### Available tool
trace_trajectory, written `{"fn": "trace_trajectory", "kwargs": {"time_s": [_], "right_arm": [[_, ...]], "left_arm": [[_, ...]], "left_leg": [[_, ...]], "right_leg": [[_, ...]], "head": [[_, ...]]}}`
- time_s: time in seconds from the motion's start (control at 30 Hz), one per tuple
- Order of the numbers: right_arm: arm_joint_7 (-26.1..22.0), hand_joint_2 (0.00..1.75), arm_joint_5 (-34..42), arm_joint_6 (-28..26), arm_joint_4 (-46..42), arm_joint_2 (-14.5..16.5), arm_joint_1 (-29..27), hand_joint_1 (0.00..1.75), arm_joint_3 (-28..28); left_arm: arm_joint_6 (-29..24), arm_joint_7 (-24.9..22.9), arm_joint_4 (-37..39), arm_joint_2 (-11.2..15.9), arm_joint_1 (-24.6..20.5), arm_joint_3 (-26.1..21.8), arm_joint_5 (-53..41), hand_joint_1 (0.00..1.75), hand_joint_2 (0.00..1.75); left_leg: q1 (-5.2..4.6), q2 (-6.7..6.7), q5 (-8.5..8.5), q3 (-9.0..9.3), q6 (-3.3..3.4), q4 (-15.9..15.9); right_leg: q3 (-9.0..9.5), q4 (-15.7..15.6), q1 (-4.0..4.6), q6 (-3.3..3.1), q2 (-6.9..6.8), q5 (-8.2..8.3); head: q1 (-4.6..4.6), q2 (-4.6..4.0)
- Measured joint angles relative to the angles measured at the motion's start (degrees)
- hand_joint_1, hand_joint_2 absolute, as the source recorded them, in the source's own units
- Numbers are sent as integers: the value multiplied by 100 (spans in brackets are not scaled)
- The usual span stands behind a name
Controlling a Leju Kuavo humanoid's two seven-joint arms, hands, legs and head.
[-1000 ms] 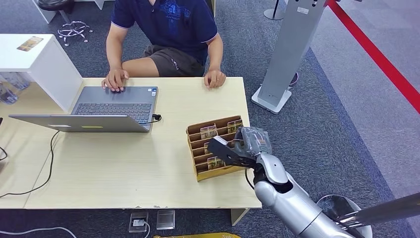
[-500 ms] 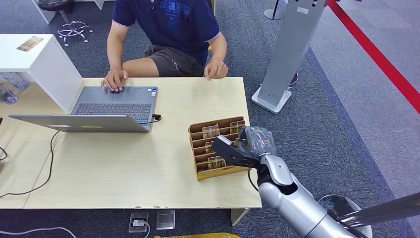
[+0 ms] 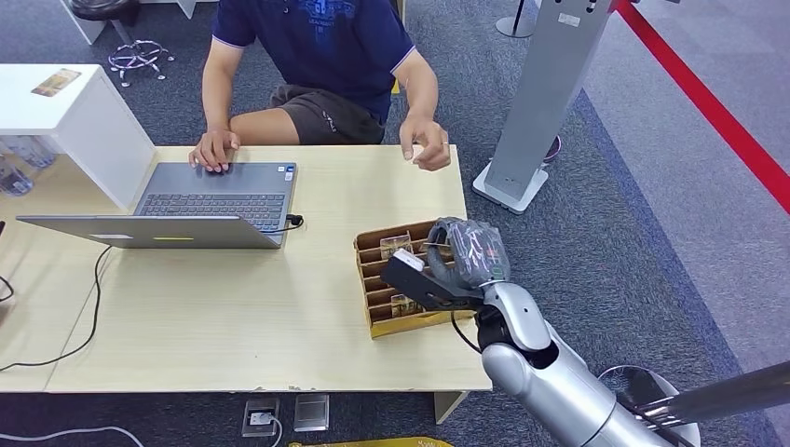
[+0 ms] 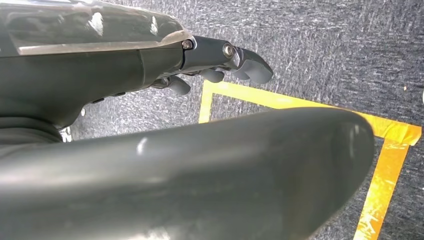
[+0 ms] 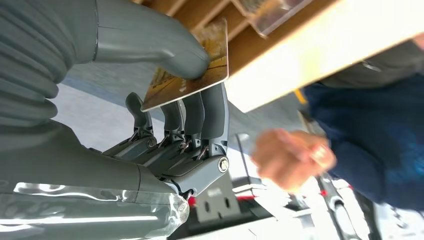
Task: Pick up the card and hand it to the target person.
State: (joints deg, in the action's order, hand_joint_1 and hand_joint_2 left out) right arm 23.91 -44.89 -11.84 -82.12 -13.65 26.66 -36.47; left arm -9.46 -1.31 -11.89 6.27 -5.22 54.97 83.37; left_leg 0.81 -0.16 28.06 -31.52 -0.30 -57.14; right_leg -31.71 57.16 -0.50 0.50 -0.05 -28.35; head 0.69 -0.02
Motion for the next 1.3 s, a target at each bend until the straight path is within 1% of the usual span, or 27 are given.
{"fn": "trace_trajectory", "kwargs": {"time_s": [0.17,0.27,0.33,0.43,0.63,0.77,0.9,1.03,1.17,1.3], "right_arm": [[-144,175,-23,-19,-355,52,155,131,-78],[-195,175,-98,-2,-442,166,425,131,-184],[-250,175,-163,8,-334,251,640,131,-264],[-454,175,-211,-68,30,421,983,131,-373],[-910,175,-348,-376,978,884,1532,131,-600],[-1029,175,-534,-486,1810,1303,1966,131,-803],[-1120,175,-582,-498,2419,1618,2215,131,-955],[-1166,175,-575,-497,2876,1840,2334,0,-1063],[-1185,175,-523,-507,3217,1970,2384,0,-1139],[-1204,175,-488,-508,3458,2034,2438,0,-1197]], "left_arm": [[0,35,0,0,-1,0,0,0,0],[34,50,0,0,-4,0,-40,0,0],[77,46,0,0,-7,0,-99,0,0],[144,43,0,0,-19,4,-176,0,0],[171,53,0,0,-34,13,-213,0,0],[155,54,0,0,-40,15,-213,0,0],[143,41,0,-2,-34,15,-181,0,0],[144,27,0,-4,-31,15,-130,0,0],[160,37,0,-4,-28,15,-113,0,0],[133,60,0,-5,-24,15,-89,0,0]], "left_leg": [[0,0,0,-5,0,0],[0,-1,0,-6,0,0],[0,-3,-1,-7,-1,1],[0,-3,-2,-8,0,1],[0,-8,-4,-15,2,1],[0,-8,-5,-17,1,1],[0,-11,-5,-19,1,1],[0,-10,-5,-19,1,1],[0,-10,-5,-18,1,0],[0,-10,-5,-17,1,0]], "right_leg": [[-1,2,0,0,0,0],[-2,3,0,0,-1,0],[-2,4,0,0,-2,0],[-3,6,0,0,-2,0],[-7,9,0,0,-7,0],[-15,9,0,-1,-6,0],[-15,9,0,-2,-10,-1],[-15,8,0,-2,-10,-1],[-15,7,0,-2,-10,-1],[-15,7,0,-2,-9,-1]], "head": [[7,1],[-1,0],[-2,0],[-2,1],[3,0],[-3,0],[-2,1],[2,0],[5,1],[3,1]]}}
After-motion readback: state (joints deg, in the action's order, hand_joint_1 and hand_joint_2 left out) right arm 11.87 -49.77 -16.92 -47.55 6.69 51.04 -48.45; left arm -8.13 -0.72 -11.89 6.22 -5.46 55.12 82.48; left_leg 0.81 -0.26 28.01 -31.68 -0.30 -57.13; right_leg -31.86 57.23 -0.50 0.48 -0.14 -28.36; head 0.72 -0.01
